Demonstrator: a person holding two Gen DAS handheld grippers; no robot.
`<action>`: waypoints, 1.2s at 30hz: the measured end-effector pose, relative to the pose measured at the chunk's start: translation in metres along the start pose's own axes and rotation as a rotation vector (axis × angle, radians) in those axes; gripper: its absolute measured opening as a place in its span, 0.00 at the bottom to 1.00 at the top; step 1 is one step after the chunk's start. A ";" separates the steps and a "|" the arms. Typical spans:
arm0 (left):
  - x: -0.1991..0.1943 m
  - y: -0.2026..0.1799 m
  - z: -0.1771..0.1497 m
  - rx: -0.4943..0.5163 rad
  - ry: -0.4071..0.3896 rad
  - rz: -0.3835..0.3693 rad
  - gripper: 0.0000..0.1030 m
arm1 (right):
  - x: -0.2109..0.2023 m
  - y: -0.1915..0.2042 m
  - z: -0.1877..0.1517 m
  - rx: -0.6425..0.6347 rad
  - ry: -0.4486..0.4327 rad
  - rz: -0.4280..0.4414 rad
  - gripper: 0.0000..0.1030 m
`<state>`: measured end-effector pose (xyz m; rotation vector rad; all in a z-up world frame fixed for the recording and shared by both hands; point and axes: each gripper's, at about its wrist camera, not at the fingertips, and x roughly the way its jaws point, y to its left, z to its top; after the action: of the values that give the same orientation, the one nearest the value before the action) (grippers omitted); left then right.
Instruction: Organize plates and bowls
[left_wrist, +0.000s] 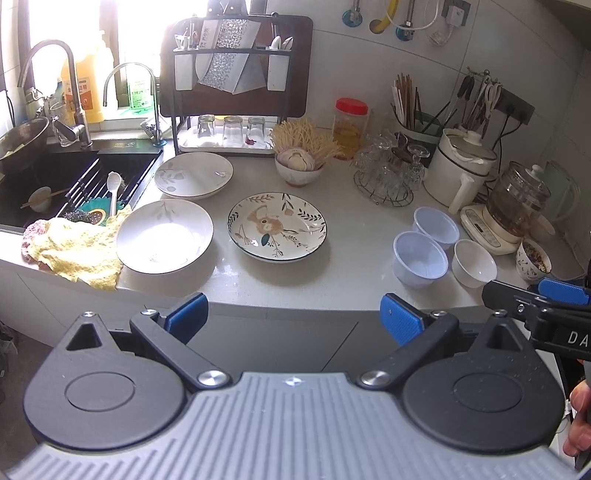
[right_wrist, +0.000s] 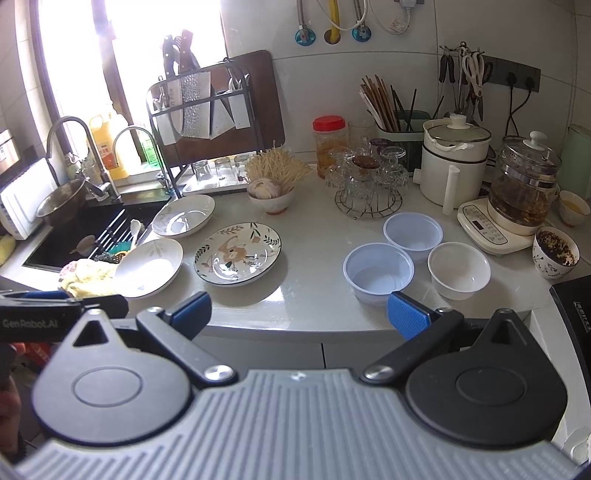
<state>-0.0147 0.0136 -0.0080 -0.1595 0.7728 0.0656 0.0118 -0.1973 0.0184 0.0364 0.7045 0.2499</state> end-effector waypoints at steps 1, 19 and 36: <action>0.000 0.000 0.000 0.002 0.000 -0.001 0.98 | 0.000 0.000 0.000 0.001 0.001 0.000 1.00; -0.004 -0.002 -0.010 -0.009 0.011 -0.010 0.98 | -0.005 0.002 -0.007 0.028 0.020 0.035 1.00; -0.016 -0.003 0.006 -0.007 -0.011 0.016 0.98 | -0.004 0.001 0.007 0.044 -0.010 0.091 1.00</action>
<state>-0.0214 0.0119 0.0077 -0.1594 0.7631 0.0846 0.0132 -0.1972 0.0261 0.1116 0.6990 0.3215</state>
